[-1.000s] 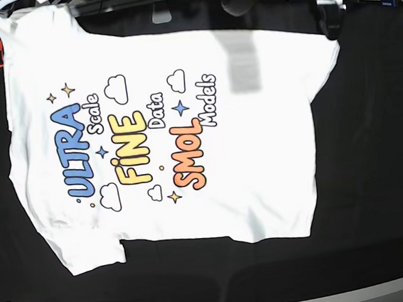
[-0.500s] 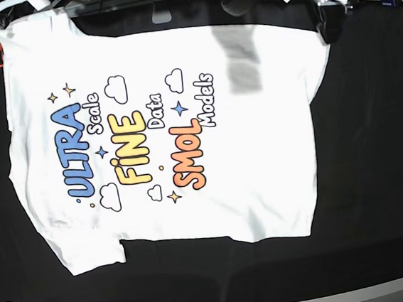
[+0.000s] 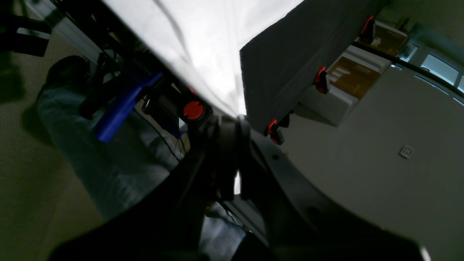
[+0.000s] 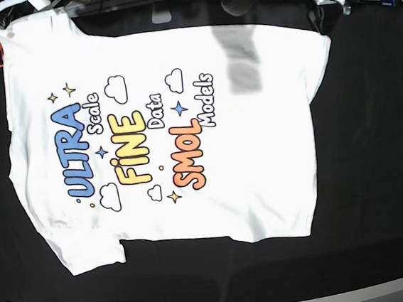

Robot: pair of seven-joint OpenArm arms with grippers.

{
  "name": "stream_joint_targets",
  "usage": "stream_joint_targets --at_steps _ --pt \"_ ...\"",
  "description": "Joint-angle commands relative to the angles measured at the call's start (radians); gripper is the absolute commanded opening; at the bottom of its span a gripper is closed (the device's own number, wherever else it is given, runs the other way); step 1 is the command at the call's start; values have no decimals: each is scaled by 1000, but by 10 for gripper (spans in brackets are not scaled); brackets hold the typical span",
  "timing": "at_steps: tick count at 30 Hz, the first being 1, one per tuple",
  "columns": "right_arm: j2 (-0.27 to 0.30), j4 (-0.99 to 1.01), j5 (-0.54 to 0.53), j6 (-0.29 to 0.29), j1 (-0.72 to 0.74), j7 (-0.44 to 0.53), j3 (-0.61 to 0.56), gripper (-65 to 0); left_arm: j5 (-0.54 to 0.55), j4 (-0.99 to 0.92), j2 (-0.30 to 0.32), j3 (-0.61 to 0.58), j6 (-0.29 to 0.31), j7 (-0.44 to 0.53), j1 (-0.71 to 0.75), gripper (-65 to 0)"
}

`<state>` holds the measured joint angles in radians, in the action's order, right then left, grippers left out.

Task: Layout the t-shirt on the table in an organized manner, then fold the t-shirt properly

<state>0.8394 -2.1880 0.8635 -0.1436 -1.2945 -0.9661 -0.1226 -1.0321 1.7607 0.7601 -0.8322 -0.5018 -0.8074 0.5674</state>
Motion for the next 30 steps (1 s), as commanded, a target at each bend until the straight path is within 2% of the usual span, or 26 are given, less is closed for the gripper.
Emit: stream_joint_targets --at_steps 1,6,10,18,23,30 --pt "6 -14 16 -12 -14 -7 4 -650 3 14 11 0 6 25 6 -510" --pt "6 -14 17 -12 -14 -11 4 -650 61 14 11 0 9 122 -18 -509" --pt "6 -14 16 -11 -14 -11 4 -650 146 13 11 0 9 125 -71 -509" --pt "6 -14 17 -10 -14 -11 4 -650 164 13 10 0 8 152 -115 -510" --pt "6 -14 16 -10 -14 -11 4 -650 271 13 11 0 9 146 -119 -510" --pt "6 -14 16 -10 -14 -11 4 -650 275 13 11 0 9 158 -125 -510"
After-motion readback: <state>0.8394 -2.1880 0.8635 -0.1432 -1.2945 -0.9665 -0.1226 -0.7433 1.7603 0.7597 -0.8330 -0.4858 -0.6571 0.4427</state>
